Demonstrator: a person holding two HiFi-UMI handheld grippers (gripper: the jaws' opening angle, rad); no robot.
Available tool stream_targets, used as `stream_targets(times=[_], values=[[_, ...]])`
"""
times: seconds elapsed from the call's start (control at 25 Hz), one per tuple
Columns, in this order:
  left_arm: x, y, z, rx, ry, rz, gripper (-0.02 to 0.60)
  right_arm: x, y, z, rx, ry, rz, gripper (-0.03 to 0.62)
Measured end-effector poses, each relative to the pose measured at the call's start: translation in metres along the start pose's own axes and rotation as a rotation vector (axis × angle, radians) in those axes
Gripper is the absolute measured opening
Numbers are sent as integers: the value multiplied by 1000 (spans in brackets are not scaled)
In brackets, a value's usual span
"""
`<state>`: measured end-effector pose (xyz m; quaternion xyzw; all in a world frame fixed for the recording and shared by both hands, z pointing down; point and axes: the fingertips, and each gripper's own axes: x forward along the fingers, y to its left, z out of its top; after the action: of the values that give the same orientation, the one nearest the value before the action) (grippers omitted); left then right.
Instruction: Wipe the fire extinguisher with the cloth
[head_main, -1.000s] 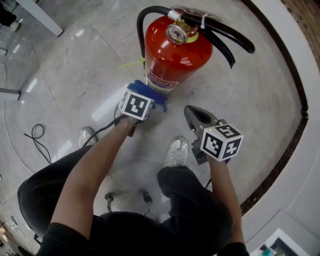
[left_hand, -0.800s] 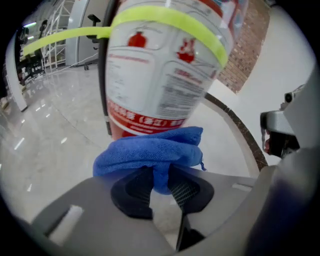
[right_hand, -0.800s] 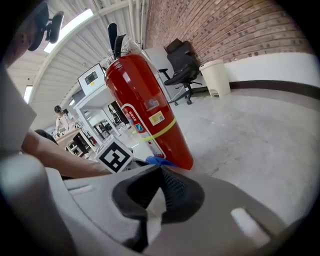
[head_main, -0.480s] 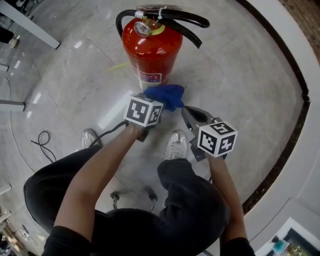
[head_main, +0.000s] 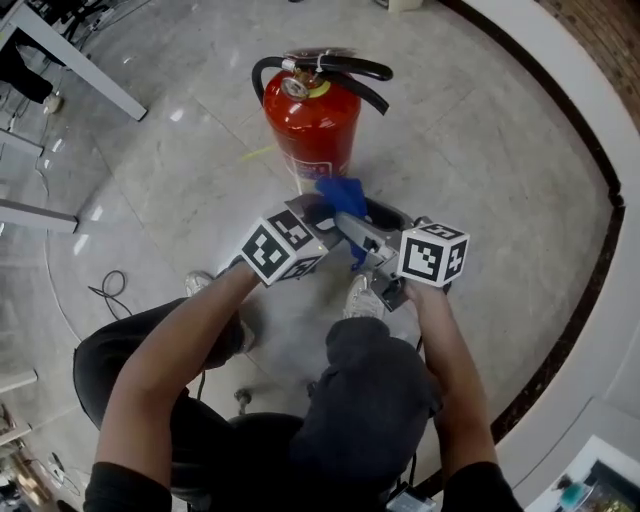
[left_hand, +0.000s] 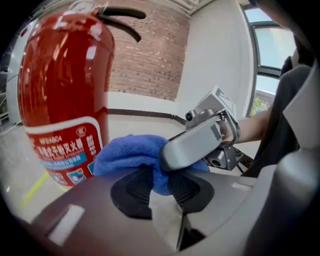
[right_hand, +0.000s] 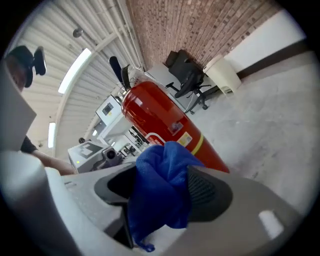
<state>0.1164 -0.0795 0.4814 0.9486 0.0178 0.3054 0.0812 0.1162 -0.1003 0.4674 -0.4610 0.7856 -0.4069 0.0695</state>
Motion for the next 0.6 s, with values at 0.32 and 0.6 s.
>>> stream_targets(times=[0.32, 0.6], values=[[-46, -10, 5, 76, 90, -14, 196, -6, 30, 31, -15, -62, 13, 100], [-91, 34, 25, 111, 139, 170, 16, -22, 54, 93, -111, -225, -38, 98]])
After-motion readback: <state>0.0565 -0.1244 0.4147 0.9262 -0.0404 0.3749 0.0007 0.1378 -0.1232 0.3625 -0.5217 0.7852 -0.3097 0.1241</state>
